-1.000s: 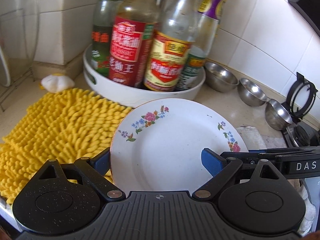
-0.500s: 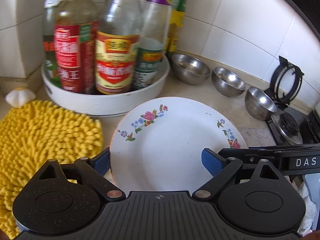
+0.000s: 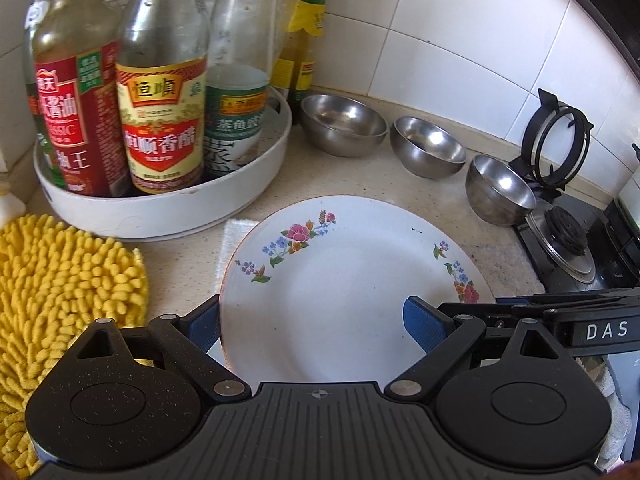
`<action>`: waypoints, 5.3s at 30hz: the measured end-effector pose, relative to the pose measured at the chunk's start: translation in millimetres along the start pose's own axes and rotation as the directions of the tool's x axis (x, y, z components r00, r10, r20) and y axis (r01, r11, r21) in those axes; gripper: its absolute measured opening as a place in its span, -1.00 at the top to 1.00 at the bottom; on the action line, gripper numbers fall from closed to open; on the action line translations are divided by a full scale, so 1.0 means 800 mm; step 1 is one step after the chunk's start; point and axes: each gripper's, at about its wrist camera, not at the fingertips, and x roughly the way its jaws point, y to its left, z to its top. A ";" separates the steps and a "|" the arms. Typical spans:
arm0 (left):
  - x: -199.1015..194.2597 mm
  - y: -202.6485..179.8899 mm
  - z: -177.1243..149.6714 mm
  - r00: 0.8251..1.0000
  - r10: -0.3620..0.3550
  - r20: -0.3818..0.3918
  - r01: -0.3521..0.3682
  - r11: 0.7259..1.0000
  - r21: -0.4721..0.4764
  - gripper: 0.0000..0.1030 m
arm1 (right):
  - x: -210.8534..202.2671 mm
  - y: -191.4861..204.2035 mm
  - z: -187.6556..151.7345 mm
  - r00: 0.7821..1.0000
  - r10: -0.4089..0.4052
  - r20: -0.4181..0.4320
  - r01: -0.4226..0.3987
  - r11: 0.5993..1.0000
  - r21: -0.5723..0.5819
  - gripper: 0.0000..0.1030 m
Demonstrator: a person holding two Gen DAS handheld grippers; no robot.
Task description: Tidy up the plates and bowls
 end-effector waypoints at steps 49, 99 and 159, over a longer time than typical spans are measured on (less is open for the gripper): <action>-0.003 0.019 -0.030 0.999 0.015 -0.050 -0.016 1.000 -0.016 -0.88 | 0.020 0.040 -0.011 0.996 -0.030 -0.084 0.018 0.990 -0.137 -0.12; 0.016 0.014 -0.029 0.995 0.033 -0.099 -0.035 0.999 -0.021 -0.98 | 0.038 0.018 0.015 0.995 -0.079 -0.067 0.064 0.979 -0.194 -0.40; 0.143 -0.145 0.163 0.989 0.147 -0.021 -0.145 0.986 0.087 -0.96 | -0.007 -0.142 0.270 0.996 -0.085 0.014 0.085 0.930 -0.359 -0.40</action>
